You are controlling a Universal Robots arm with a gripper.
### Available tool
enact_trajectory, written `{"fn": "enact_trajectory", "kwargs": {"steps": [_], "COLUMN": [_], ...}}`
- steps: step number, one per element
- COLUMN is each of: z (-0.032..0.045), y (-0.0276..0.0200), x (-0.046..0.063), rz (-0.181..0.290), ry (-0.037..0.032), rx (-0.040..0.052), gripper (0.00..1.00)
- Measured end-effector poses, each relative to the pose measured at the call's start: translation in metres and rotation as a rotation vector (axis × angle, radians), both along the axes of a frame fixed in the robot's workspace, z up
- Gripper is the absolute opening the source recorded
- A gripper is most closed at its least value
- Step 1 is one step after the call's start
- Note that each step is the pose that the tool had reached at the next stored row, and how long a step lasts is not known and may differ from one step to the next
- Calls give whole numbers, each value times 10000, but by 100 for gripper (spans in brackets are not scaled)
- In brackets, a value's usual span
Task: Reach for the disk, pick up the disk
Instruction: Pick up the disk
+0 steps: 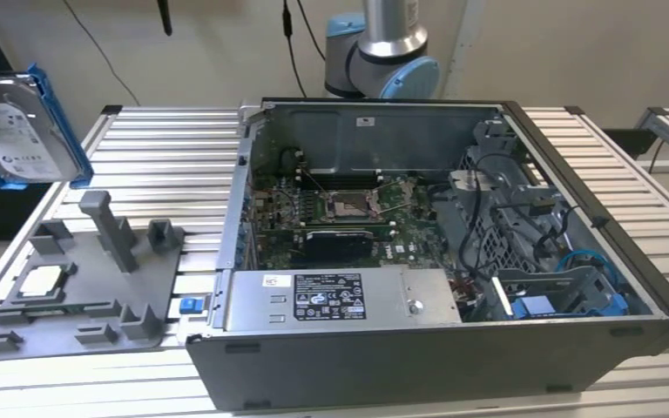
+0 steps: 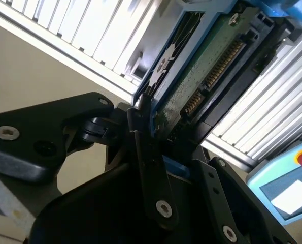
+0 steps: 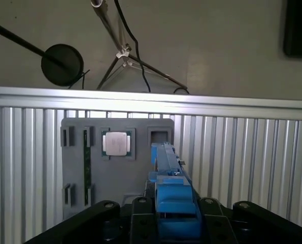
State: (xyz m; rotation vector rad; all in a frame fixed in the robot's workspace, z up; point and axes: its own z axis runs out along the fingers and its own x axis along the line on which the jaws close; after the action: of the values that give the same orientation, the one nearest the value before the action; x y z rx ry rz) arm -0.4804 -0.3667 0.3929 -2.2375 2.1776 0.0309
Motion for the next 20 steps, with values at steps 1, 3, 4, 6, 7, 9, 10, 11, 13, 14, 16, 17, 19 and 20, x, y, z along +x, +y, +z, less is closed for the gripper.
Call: {"fn": "enact_trajectory", "kwargs": {"steps": [1,3,4,6,7,9,10,11,13,14,16,17,19,20], "z": [19,58,78,121,139,180,200,221,260,280,323,346,394,421], "y": [0,0,0,0,0,0,0,0,0,0,0,0,0,0], "x": [0,0,0,0,0,0,0,0,0,0,0,0,0,0], "rz": [0,0,0,0,0,0,0,0,0,1,0,1,1,0], "ry": [0,0,1,0,0,0,0,1,0,0,0,1,0,0], "rx": [0,0,0,0,0,1,0,0,0,1,0,0,0,1], "gripper": [0,0,0,0,0,0,0,0,0,0,0,0,0,0]}}
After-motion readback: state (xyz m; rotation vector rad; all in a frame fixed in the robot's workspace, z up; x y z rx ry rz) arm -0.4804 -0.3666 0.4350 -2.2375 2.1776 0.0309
